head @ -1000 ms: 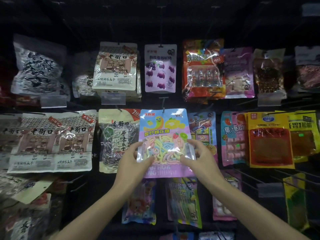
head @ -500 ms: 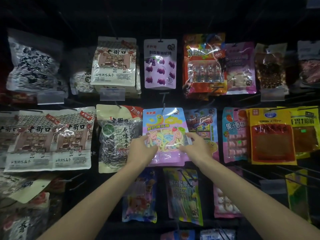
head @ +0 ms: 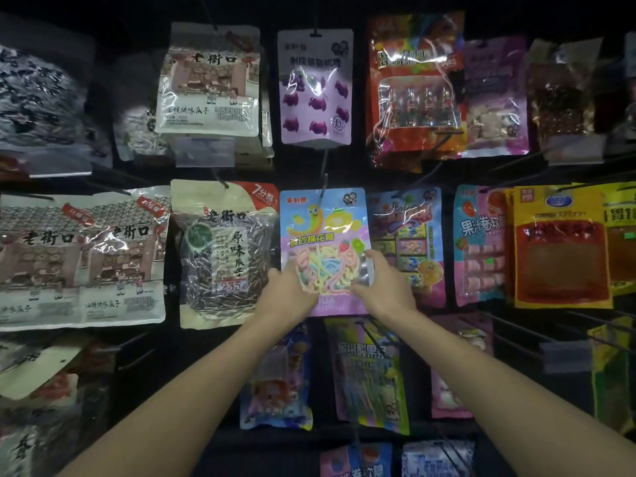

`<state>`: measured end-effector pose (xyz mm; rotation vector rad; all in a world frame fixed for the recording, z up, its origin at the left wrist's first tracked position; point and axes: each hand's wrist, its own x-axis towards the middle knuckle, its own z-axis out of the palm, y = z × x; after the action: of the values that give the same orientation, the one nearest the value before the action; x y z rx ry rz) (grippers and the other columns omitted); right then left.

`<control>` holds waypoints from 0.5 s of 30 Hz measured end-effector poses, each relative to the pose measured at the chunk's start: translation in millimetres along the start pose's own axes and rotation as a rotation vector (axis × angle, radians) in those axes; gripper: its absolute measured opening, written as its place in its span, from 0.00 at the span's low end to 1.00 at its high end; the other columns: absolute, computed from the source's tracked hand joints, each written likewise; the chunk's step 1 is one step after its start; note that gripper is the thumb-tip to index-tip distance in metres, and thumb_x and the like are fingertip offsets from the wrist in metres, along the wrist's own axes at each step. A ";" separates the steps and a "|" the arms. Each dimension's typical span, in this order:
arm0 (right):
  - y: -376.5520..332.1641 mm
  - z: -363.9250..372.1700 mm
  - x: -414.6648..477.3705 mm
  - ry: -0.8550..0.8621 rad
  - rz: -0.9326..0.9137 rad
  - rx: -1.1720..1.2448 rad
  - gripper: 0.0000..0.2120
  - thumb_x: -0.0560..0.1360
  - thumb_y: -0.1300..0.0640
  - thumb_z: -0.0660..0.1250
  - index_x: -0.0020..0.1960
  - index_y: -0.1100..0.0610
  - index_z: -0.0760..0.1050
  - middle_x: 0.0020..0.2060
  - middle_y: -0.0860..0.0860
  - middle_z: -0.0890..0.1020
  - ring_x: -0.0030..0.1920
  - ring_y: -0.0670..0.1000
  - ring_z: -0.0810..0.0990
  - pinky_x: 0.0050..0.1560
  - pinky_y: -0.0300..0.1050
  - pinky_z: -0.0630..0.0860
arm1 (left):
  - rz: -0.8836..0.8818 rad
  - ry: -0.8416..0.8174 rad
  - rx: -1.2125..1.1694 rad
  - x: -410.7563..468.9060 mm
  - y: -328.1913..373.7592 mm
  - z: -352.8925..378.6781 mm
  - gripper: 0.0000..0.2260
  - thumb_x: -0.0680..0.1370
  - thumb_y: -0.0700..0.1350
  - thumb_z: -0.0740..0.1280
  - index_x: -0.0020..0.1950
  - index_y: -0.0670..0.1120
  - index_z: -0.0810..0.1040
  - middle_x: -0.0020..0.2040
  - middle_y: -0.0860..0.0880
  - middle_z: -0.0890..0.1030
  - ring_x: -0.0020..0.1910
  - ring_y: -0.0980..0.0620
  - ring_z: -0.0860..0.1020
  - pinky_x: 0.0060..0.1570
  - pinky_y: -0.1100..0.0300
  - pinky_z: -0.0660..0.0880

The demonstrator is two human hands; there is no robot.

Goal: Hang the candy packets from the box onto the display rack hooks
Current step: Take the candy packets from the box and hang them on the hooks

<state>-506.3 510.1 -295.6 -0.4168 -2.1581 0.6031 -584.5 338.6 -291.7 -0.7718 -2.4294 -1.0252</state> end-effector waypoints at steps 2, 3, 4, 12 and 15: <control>4.6 5.0 1.7 -0.010 -0.028 -0.043 0.31 0.78 0.52 0.74 0.75 0.44 0.63 0.56 0.50 0.81 0.52 0.56 0.82 0.47 0.52 0.81 | -0.002 0.010 -0.005 3.7 -3.1 5.6 0.31 0.78 0.47 0.71 0.78 0.49 0.64 0.61 0.42 0.71 0.48 0.45 0.76 0.46 0.54 0.74; 6.6 7.0 2.1 -0.014 -0.044 -0.062 0.32 0.78 0.53 0.74 0.76 0.45 0.62 0.55 0.51 0.80 0.52 0.56 0.81 0.46 0.51 0.79 | -0.011 0.018 -0.010 4.9 -4.1 7.9 0.32 0.78 0.47 0.70 0.80 0.50 0.62 0.62 0.41 0.72 0.48 0.44 0.76 0.46 0.53 0.73; 8.3 8.6 2.8 -0.013 -0.063 -0.085 0.32 0.78 0.54 0.74 0.76 0.46 0.61 0.54 0.51 0.80 0.52 0.57 0.82 0.46 0.52 0.79 | -0.016 0.024 -0.016 6.9 -5.3 10.7 0.33 0.78 0.47 0.69 0.81 0.50 0.60 0.62 0.41 0.72 0.49 0.43 0.75 0.48 0.52 0.74; 3.8 4.6 16.0 -0.089 -0.216 -0.416 0.27 0.80 0.55 0.71 0.73 0.55 0.61 0.55 0.59 0.80 0.54 0.63 0.83 0.47 0.56 0.81 | -0.073 -0.056 0.152 11.7 -2.6 22.1 0.44 0.79 0.52 0.68 0.85 0.50 0.42 0.71 0.38 0.63 0.62 0.32 0.76 0.65 0.38 0.75; -2.8 -1.0 9.6 -0.061 -0.261 -0.586 0.28 0.79 0.54 0.71 0.74 0.59 0.65 0.70 0.60 0.68 0.69 0.62 0.71 0.56 0.54 0.79 | -0.054 -0.029 0.263 2.3 0.2 27.0 0.43 0.80 0.52 0.67 0.85 0.46 0.42 0.73 0.37 0.60 0.66 0.32 0.73 0.68 0.38 0.72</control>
<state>-511.5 512.8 -287.3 -0.4153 -2.3767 -0.1765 -589.9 359.5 -307.9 -0.6381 -2.5544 -0.6960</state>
